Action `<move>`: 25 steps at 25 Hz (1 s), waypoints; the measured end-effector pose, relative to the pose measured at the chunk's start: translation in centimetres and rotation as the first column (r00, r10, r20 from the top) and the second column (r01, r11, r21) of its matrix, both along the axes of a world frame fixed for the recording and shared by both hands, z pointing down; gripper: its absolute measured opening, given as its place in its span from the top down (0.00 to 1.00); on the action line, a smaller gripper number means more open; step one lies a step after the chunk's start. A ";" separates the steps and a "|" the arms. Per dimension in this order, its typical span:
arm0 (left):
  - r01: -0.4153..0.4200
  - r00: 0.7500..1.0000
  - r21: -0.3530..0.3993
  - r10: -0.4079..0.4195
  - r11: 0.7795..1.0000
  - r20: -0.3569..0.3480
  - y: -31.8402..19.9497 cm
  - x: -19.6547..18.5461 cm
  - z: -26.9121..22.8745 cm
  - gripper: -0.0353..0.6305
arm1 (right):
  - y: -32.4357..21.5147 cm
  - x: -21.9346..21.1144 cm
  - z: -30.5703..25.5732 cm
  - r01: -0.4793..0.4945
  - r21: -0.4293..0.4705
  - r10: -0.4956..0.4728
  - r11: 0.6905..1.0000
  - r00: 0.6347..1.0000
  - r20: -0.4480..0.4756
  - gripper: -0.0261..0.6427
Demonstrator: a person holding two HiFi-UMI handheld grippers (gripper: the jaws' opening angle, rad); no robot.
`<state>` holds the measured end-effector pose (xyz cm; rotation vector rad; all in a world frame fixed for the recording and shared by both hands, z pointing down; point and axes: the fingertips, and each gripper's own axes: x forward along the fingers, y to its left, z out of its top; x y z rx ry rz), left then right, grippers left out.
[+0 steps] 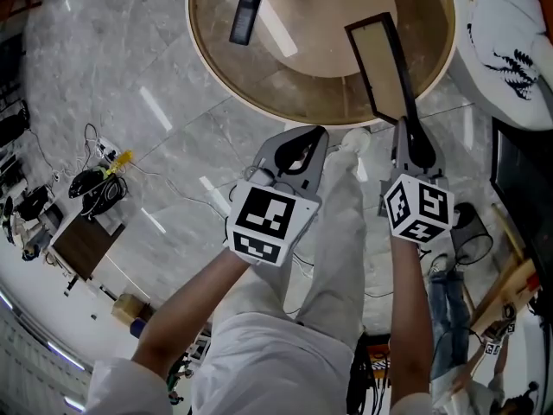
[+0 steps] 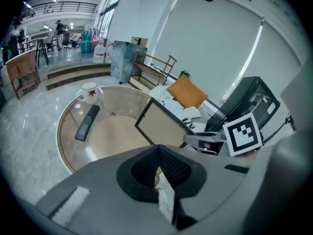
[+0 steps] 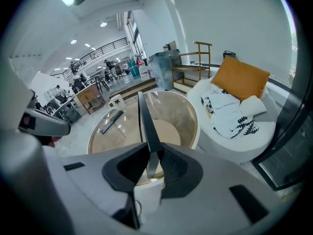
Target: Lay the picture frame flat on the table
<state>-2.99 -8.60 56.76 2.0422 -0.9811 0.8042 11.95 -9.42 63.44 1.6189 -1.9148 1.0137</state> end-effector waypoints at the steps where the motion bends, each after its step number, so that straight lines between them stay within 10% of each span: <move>1: -0.001 1.000 -0.001 0.001 1.000 0.000 0.0 0.1 0.1 0.96 | 0.1 0.0 0.2 0.000 -0.003 0.000 1.000 1.000 0.000 0.86; 25: 0.010 1.000 -0.008 -0.009 1.000 0.010 0.0 2.1 0.6 0.96 | -2.8 2.4 3.9 -0.127 -0.082 0.139 0.988 0.977 0.163 0.80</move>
